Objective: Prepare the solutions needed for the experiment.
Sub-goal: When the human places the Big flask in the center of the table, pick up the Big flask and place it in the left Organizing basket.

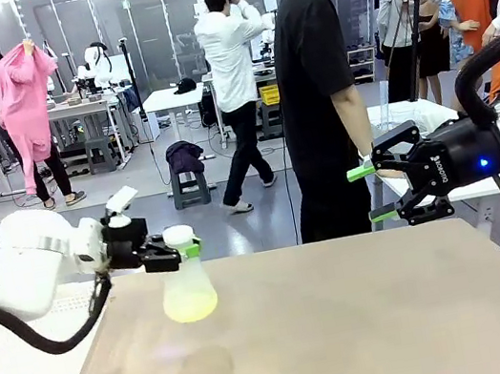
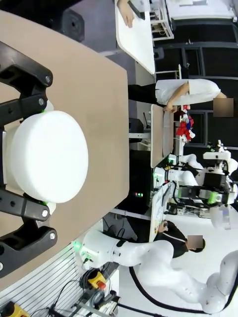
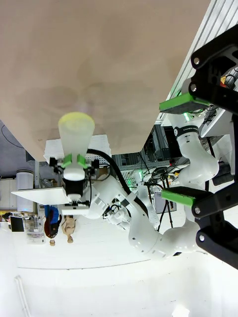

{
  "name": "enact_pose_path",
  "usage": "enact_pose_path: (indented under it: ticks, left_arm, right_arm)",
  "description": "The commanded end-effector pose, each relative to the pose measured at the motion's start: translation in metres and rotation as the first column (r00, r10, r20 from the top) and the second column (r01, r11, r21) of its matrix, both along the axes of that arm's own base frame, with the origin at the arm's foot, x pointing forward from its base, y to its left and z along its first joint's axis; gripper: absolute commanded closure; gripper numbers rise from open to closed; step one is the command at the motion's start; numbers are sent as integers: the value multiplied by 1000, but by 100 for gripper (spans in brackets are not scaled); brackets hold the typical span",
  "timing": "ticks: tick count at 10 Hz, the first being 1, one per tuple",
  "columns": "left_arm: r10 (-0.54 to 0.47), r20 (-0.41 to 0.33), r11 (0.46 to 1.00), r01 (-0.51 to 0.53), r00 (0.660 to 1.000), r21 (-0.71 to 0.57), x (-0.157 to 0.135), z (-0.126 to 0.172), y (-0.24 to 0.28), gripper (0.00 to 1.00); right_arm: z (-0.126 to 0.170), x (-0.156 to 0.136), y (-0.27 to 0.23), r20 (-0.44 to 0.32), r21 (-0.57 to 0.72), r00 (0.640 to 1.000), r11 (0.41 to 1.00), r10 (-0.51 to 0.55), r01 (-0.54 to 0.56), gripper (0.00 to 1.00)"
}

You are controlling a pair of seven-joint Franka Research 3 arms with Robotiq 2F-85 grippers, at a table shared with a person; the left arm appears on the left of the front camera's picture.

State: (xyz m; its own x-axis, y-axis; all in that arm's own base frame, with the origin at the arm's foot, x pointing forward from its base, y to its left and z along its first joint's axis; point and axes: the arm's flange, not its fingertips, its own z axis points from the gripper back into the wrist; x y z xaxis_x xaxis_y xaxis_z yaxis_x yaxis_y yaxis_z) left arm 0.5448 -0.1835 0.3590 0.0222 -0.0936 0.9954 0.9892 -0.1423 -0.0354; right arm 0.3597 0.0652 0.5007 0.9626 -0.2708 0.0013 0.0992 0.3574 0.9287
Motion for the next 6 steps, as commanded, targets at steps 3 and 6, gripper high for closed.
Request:
enact_pose_path:
  ticks: [3,6]
  left_arm:
    - [30,45,1000,-30,999,0,-34,63,67,95]
    - [128,96,992,-128,987,-12,-60,93,132,95]
  right_arm:
    - [-1,-1,1,8,7,1000,1000,-8,8,25]
    - [-1,-1,1,8,7,1000,1000,-8,8,25]
